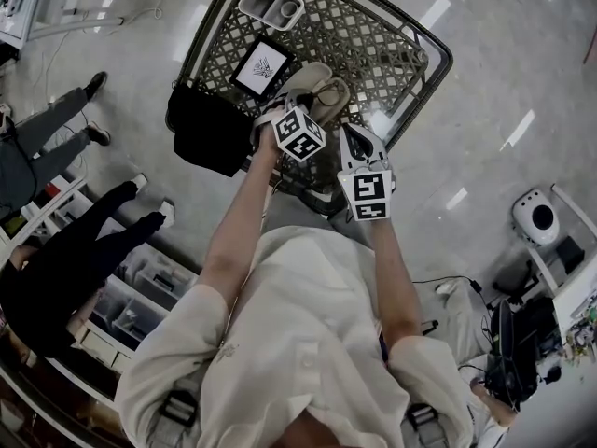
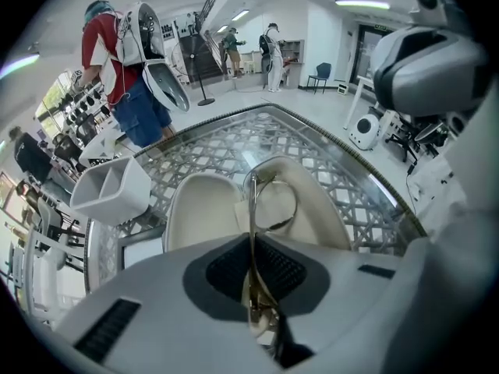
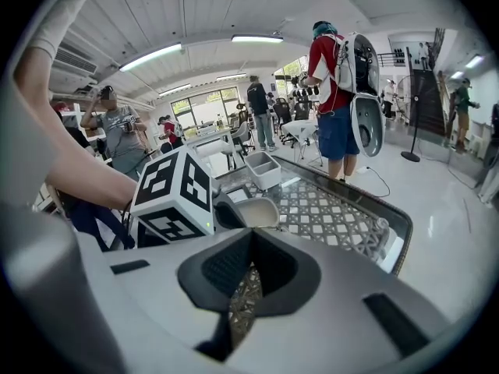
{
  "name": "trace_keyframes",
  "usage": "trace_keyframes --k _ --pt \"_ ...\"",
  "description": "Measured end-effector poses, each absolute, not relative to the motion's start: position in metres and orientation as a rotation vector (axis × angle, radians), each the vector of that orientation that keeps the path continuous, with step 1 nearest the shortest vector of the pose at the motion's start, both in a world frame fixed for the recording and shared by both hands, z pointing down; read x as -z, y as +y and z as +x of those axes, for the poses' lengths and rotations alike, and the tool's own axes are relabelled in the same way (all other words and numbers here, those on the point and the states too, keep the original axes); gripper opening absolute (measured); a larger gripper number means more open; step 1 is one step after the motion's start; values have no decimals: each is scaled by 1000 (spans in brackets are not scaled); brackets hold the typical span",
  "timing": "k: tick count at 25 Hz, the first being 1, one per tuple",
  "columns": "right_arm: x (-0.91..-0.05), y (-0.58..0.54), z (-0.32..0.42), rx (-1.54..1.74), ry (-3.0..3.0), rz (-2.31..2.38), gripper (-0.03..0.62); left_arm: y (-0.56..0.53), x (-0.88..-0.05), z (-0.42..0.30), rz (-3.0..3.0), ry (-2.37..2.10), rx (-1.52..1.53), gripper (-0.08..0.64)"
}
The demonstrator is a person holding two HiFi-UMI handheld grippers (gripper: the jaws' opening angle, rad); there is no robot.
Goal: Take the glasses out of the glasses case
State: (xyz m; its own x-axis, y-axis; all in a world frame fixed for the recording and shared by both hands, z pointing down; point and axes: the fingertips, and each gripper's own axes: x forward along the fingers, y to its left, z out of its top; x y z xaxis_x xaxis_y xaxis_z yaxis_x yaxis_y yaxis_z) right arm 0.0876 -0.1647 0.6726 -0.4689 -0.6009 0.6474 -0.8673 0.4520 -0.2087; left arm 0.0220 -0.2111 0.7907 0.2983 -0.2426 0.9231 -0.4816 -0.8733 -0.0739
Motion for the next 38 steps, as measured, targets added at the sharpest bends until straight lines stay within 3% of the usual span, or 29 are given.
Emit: trace_keyframes --k 25,38 --pt "-655 -153 84 -668 -2219 1264 6 -204 -747 16 2369 -751 -1380 31" --pt "-624 -150 83 -581 -2224 1329 6 -208 -675 11 2491 -852 -1178 31"
